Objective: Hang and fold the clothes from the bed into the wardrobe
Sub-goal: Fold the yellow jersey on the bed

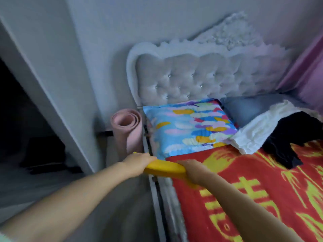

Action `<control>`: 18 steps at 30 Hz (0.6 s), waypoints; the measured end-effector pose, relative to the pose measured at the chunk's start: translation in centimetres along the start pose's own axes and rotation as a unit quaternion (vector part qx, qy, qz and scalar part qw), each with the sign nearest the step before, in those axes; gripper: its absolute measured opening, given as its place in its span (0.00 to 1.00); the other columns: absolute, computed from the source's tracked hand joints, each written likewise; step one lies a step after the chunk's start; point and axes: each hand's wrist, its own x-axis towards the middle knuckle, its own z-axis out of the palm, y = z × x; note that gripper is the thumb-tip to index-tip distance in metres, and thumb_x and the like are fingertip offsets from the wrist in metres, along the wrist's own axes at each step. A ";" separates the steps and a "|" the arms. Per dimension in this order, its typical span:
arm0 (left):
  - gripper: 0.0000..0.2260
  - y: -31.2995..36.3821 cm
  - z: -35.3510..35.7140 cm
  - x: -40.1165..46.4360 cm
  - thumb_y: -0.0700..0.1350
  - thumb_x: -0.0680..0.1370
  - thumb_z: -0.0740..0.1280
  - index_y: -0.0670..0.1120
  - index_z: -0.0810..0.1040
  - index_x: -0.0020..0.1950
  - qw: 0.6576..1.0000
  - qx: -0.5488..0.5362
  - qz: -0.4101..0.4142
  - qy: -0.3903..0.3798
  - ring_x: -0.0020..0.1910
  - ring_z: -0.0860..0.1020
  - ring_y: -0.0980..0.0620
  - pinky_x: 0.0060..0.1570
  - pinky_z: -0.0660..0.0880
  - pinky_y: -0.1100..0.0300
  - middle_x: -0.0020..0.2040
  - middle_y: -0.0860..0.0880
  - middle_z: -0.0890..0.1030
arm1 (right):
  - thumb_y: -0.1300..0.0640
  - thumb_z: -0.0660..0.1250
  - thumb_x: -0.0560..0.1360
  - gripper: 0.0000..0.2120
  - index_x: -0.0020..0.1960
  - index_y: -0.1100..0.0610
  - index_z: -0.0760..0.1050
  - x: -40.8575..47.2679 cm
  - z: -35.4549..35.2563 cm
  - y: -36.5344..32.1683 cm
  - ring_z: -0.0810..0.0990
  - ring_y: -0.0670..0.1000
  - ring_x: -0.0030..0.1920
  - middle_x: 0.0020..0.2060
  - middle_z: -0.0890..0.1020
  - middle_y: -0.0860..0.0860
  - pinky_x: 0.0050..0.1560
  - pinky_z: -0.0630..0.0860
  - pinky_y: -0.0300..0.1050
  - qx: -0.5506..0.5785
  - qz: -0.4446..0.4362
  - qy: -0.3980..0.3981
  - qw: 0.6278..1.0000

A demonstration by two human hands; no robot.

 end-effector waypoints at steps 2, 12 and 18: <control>0.24 -4.4 0.4 -5.1 0.37 0.77 0.59 0.51 0.66 0.72 0.998 0.003 -0.065 0.005 0.63 0.73 0.40 0.59 0.70 0.51 0.66 0.44 0.72 | 0.60 0.65 0.74 0.24 0.69 0.47 0.70 2.4 -0.5 -6.2 0.75 0.56 0.64 0.64 0.77 0.54 0.61 0.72 0.49 -0.013 -0.055 -0.018 0.998; 0.24 -25.0 6.1 -32.8 0.43 0.78 0.61 0.52 0.64 0.74 0.961 -0.044 -0.271 0.010 0.62 0.74 0.42 0.58 0.71 0.52 0.65 0.45 0.71 | 0.60 0.58 0.78 0.24 0.73 0.48 0.65 10.3 2.4 -40.3 0.74 0.59 0.65 0.67 0.74 0.58 0.63 0.72 0.55 -0.130 -0.248 -0.062 0.958; 0.26 -36.1 7.8 -45.9 0.37 0.77 0.57 0.51 0.62 0.75 0.942 -0.067 -0.328 0.001 0.63 0.73 0.43 0.55 0.70 0.56 0.68 0.44 0.70 | 0.63 0.61 0.77 0.26 0.74 0.50 0.64 13.5 4.8 -57.7 0.74 0.60 0.64 0.65 0.75 0.58 0.61 0.73 0.55 -0.151 -0.316 -0.049 0.935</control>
